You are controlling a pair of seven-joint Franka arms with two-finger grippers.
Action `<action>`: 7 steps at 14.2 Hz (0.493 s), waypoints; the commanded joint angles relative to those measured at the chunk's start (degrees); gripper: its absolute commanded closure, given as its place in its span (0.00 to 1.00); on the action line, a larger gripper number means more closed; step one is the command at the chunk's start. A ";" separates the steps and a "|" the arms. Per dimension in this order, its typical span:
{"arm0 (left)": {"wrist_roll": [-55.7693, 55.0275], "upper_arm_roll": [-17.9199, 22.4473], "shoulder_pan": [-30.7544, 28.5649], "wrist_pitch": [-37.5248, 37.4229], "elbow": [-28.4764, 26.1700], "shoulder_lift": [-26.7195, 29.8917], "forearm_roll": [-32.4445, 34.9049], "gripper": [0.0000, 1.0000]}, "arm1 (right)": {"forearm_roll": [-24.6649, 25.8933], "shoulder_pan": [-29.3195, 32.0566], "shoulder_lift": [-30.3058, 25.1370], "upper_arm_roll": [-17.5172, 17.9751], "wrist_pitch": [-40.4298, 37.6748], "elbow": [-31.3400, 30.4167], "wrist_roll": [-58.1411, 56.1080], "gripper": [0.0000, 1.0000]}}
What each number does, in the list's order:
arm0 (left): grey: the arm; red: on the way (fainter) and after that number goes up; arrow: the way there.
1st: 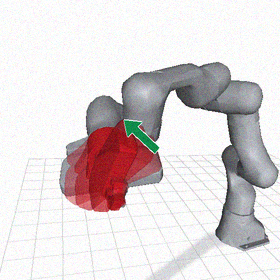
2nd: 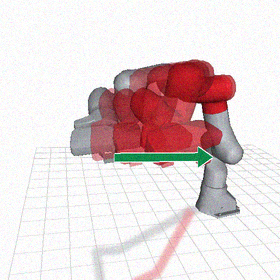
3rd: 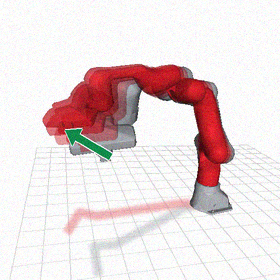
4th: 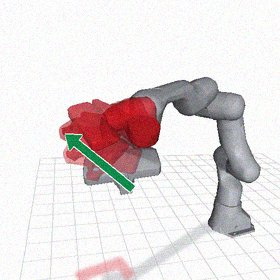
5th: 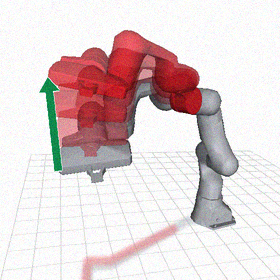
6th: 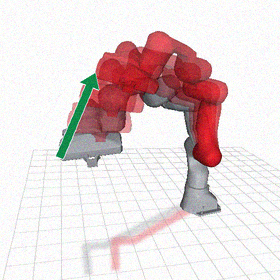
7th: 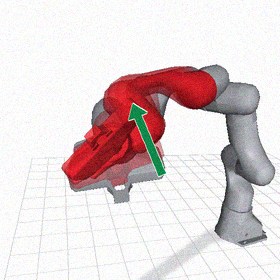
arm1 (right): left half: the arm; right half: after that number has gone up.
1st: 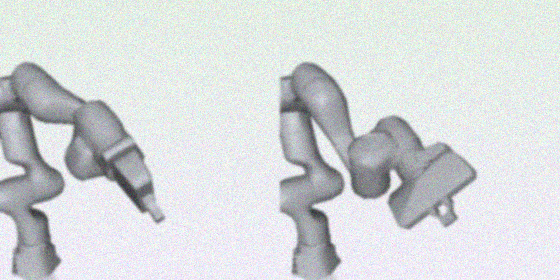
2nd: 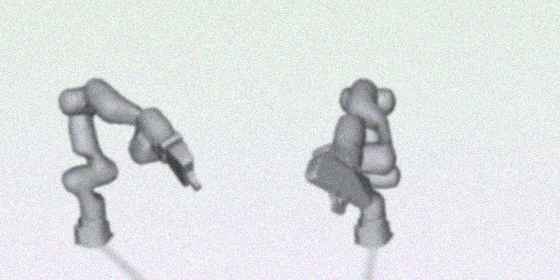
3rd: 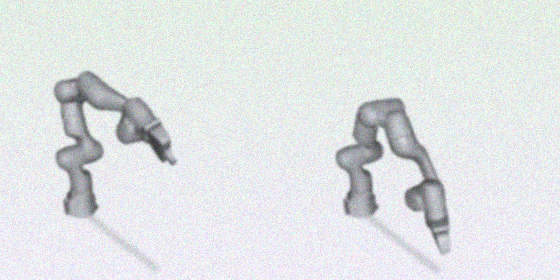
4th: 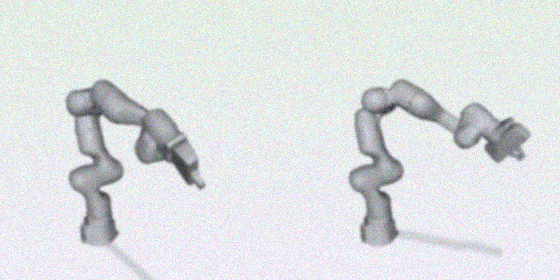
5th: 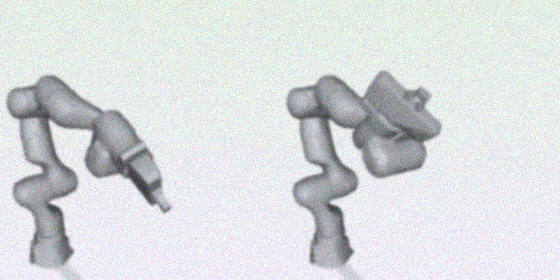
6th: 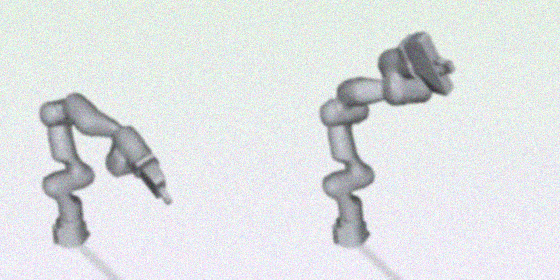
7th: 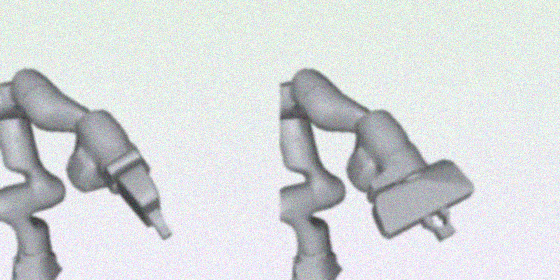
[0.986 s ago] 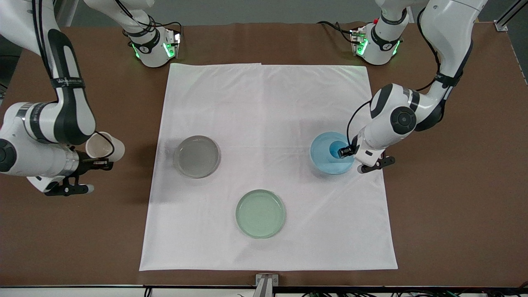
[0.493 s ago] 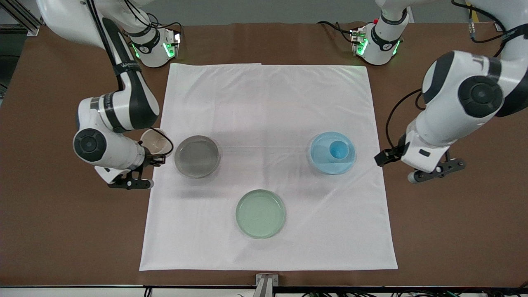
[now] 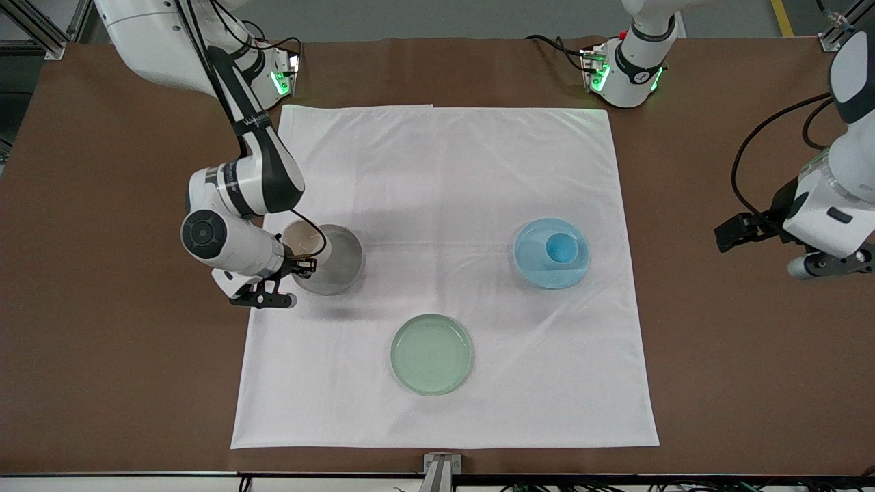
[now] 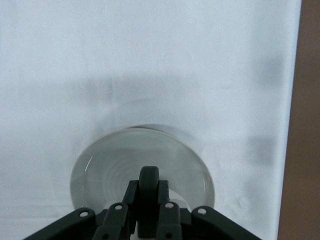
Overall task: Place blue cup in blue plate and white mug in gray plate
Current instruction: 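Carry the mug onto the gray plate while the left gripper withdraws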
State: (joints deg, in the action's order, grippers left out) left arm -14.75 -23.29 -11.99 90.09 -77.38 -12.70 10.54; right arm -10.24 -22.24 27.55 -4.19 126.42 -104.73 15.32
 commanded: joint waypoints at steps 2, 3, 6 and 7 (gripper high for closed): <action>11.56 12.96 7.84 -2.20 -6.71 9.16 -4.97 0.00 | -2.60 -1.58 1.10 -0.56 1.72 -0.30 0.59 0.94; 12.19 16.75 9.17 -2.11 -8.91 11.10 -9.44 0.00 | -2.60 -1.84 1.45 -0.56 1.81 -0.21 0.59 0.94; 11.67 20.57 12.61 -3.16 -12.00 13.92 -10.89 0.00 | -2.60 -1.85 2.24 -0.56 2.86 -0.04 0.50 0.94; 11.67 19.87 12.00 -3.43 -12.18 14.10 -10.89 0.00 | -2.60 -1.85 2.68 -0.56 2.87 0.31 0.50 0.94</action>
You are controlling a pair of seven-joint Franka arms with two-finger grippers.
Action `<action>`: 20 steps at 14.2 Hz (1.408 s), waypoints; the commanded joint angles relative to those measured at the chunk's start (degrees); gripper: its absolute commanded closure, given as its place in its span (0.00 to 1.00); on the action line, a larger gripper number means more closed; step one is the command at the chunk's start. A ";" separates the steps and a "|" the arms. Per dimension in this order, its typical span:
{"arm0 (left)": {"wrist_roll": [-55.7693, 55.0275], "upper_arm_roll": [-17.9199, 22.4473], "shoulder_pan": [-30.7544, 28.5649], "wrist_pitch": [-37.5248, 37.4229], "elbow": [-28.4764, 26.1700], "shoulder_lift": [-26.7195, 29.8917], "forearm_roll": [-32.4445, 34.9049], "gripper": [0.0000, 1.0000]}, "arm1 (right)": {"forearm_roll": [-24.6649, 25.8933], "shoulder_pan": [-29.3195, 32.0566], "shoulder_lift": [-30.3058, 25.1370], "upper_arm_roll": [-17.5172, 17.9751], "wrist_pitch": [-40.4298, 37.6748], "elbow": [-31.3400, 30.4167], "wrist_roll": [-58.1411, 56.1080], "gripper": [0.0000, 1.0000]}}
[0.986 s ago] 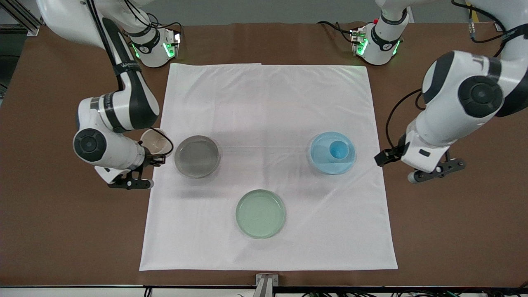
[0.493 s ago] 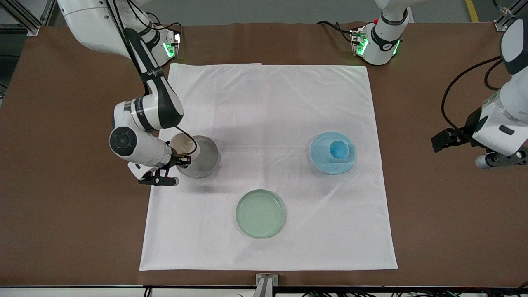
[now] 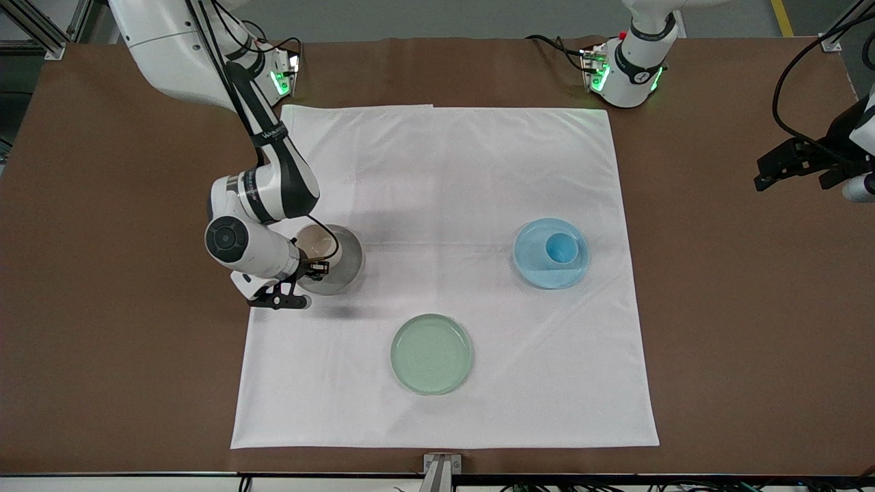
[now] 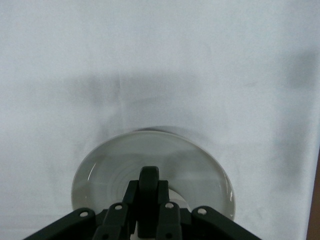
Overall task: Place blue cup in blue plate and white mug in gray plate
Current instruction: 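Release the mug on the gray plate and lift the right gripper away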
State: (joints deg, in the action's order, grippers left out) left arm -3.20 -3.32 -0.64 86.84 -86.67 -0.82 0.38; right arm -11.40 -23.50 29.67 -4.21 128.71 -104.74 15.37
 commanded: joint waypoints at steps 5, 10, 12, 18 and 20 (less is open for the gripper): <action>-0.75 -4.33 -1.82 -0.36 -4.38 2.84 -0.73 0.00 | -1.43 -0.75 1.88 -0.54 0.49 1.20 0.54 0.82; -1.63 -4.94 -1.47 -0.18 -4.47 3.28 -0.46 0.00 | -0.64 -1.11 -4.87 -0.98 -9.93 2.16 2.56 0.00; -1.72 -5.64 -1.73 -0.18 -4.47 3.72 -0.29 0.00 | 0.06 0.38 -10.83 -1.15 -18.80 2.43 2.56 0.00; -1.72 -5.73 -1.73 0.52 -4.47 3.63 -0.29 0.00 | 6.65 11.09 -27.55 -1.07 -37.91 1.91 -1.98 0.00; -1.72 -5.73 -1.82 0.70 -4.38 3.63 -0.29 0.00 | 6.66 15.66 -29.40 -1.07 -39.50 1.64 -7.43 0.00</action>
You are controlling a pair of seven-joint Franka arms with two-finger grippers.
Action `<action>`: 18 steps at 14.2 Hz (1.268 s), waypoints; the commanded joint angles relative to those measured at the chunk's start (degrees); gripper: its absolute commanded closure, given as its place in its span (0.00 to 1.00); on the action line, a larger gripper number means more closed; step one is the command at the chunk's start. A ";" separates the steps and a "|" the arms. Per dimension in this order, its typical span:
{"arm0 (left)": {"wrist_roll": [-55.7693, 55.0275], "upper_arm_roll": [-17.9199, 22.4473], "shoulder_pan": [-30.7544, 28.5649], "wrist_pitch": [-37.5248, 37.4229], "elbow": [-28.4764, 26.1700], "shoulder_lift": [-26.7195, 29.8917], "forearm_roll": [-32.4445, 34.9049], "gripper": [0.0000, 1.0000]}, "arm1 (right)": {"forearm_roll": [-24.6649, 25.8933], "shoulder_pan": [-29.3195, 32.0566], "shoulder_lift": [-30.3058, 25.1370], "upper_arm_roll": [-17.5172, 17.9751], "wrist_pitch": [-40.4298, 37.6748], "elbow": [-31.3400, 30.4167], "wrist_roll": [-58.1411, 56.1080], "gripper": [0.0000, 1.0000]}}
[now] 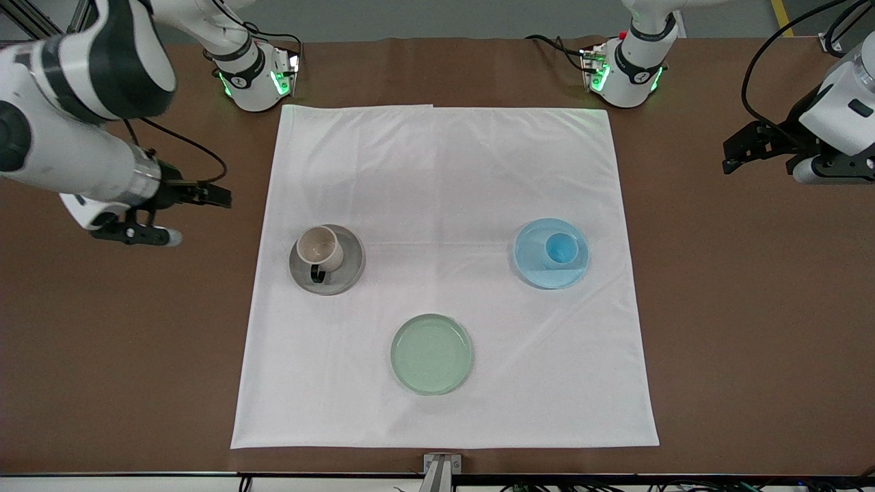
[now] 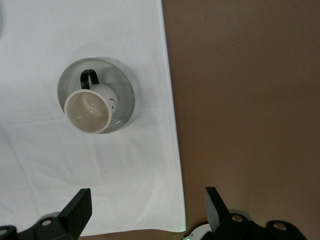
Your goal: Place blue cup in blue plate and white mug in gray plate
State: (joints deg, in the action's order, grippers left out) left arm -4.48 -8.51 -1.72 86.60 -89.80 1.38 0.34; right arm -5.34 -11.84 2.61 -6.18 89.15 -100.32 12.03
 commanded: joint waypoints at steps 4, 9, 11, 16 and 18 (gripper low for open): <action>-0.44 -0.72 -0.39 1.73 -1.25 1.43 1.86 0.00 | 1.73 9.55 -2.52 0.91 0.68 -2.08 -10.44 0.00; -0.44 -0.72 -0.39 2.69 -1.25 1.08 1.86 0.00 | 3.05 9.90 -2.00 1.00 0.76 6.44 -10.45 0.00; -0.44 -0.81 -0.30 3.48 -1.25 0.82 1.86 0.00 | 2.53 10.25 -0.51 1.00 0.59 12.22 -10.36 0.00; -0.35 -1.43 -0.30 3.31 -1.34 0.82 1.86 0.00 | 2.53 10.25 0.38 1.00 0.59 16.74 -10.27 0.00; -0.35 -1.43 -0.30 3.31 -1.34 0.73 1.95 0.00 | 3.05 10.17 0.38 1.00 0.59 16.82 -10.36 0.00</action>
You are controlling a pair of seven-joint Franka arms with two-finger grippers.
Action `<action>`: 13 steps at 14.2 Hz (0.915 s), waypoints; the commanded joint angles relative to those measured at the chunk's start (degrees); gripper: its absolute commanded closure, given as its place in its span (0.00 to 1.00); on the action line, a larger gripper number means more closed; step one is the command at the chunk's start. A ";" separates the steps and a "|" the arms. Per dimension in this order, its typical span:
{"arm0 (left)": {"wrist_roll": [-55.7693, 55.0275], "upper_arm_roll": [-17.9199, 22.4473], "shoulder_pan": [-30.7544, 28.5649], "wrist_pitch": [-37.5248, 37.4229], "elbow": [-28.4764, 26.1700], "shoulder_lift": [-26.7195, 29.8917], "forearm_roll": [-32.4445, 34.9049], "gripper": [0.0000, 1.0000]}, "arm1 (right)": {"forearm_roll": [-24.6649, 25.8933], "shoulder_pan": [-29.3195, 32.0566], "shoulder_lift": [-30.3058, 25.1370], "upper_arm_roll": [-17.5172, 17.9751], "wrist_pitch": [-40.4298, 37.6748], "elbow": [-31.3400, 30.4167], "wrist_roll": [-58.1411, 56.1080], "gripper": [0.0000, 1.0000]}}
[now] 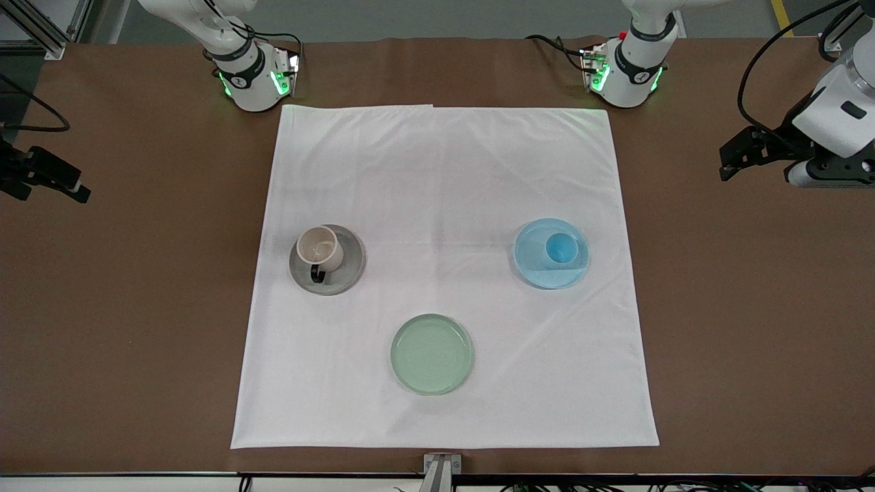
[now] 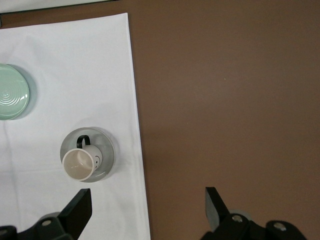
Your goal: Place blue cup in blue plate and white mug in gray plate
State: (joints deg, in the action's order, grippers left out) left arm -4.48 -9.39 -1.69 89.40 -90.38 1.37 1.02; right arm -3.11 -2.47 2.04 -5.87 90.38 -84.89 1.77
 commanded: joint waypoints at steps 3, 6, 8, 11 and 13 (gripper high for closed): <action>-0.35 -0.54 -0.34 0.78 -0.50 0.65 1.17 0.00 | 0.91 0.80 0.86 0.69 -0.64 1.74 0.07 0.00; -0.35 -0.54 -0.25 0.87 -0.50 0.04 1.26 0.00 | 0.91 0.71 0.86 0.69 -0.64 2.27 -0.10 0.00; -0.35 -0.54 -0.33 0.95 -0.24 -0.67 1.17 0.00 | 1.00 0.71 0.86 0.69 -0.64 2.27 -0.10 0.00; -0.09 -0.54 -0.69 1.13 -0.15 -0.58 1.26 0.00 | 1.00 0.80 0.86 0.69 -0.64 2.27 -0.10 0.00; -0.17 -0.45 -0.69 0.96 -0.15 -0.32 1.17 0.00 | 1.00 0.80 0.86 0.69 -0.64 2.27 -0.10 0.00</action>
State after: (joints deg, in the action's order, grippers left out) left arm -4.48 -9.38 -1.91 90.13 -90.50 0.46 1.03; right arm -2.93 -2.47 2.51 -5.87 90.38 -83.59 1.77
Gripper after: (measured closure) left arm 0.000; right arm 0.000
